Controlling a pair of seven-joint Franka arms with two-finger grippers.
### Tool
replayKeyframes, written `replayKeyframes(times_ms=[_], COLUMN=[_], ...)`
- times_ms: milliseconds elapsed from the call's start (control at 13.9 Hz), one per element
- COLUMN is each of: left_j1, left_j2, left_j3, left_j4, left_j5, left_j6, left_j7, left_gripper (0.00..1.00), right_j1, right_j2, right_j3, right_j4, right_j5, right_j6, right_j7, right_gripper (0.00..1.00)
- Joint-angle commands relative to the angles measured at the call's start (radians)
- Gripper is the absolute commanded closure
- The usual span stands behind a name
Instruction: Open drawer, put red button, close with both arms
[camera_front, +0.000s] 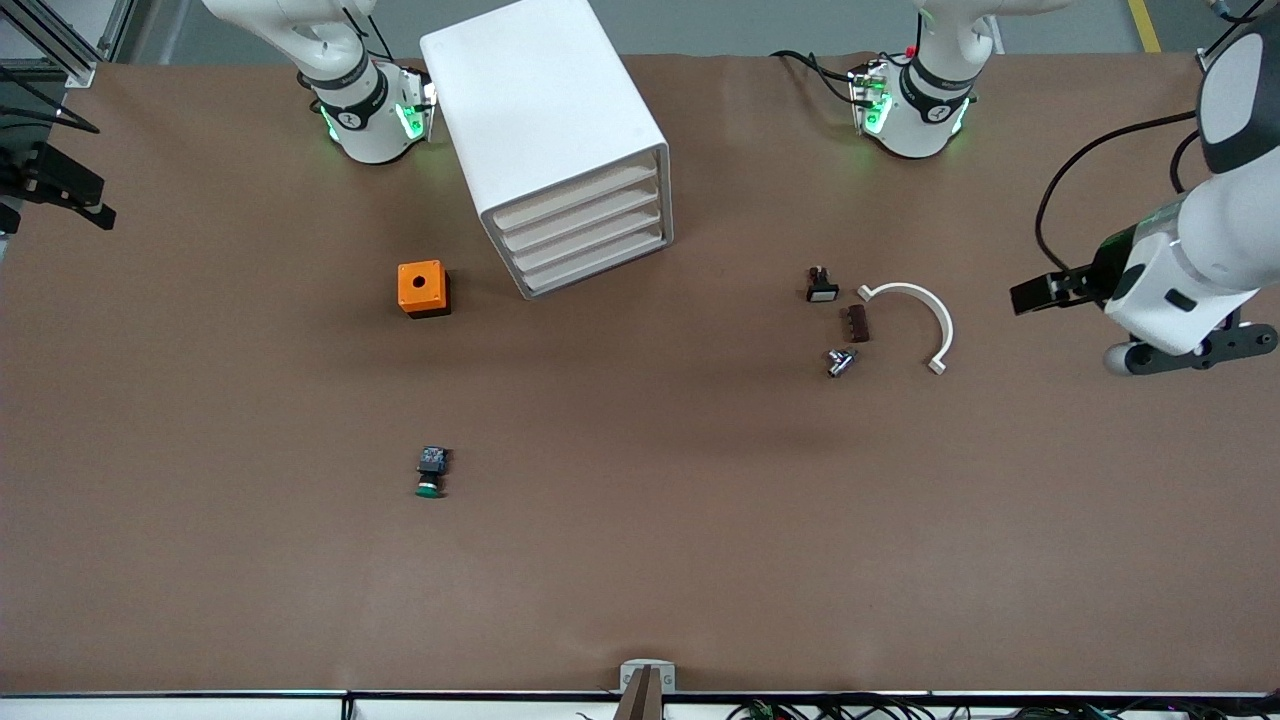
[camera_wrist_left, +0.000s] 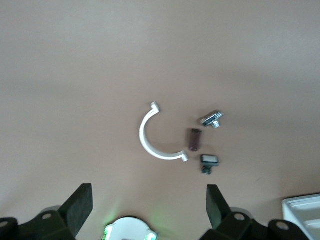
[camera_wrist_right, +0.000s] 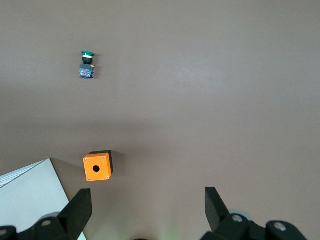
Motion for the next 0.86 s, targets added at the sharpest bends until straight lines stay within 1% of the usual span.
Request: replayKeyframes(times_ms=[0,144,216,288,432,648,792], left_j1=[-0.029,-0.028,-0.02,-0.016,-0.013,-0.005,0.01], left_j2=[-0.185,-0.329,-0.372,-0.377,-0.38,-0.373,-0.345], left_j3=[0.058,0.071,0.071,0.071,0.071,0.071,0.071], left_j4=[-0.267,-0.492,-0.56,-0.568,-0.555,-0.461,-0.405], left_j5=[0.021,0.021,0.019,0.018,0.007,-0.002,-0.007], left_j6=[0.12,0.285,0.339,0.349,0.353,0.35,0.347], left_j7=[0.07,0.073,0.076,0.076,0.076,0.076,0.078], left_gripper=[0.0,0.0,0.0,0.0,0.0,0.0,0.0], right_j1=[-0.018,-0.019,-0.019,-0.019,-0.019,-0.028,-0.03], right_j2=[-0.03,-0.03,-0.03,-0.03,-0.03,-0.03,-0.03], right_j3=[0.016,0.012,0.01,0.01,0.004,0.001,0.001], right_j4=[-0.012,-0.012,-0.012,-0.012,-0.011,-0.011,-0.008], right_j5=[-0.005,-0.005,-0.005,-0.005,-0.005,-0.005,-0.005], right_j6=[-0.004,-0.005,-0.007,-0.012,-0.022,-0.024,-0.024], right_j7=[0.004,0.004,0.004,0.004,0.001,-0.002,-0.002], right_gripper=[0.0,0.0,0.0,0.0,0.0,0.0,0.0])
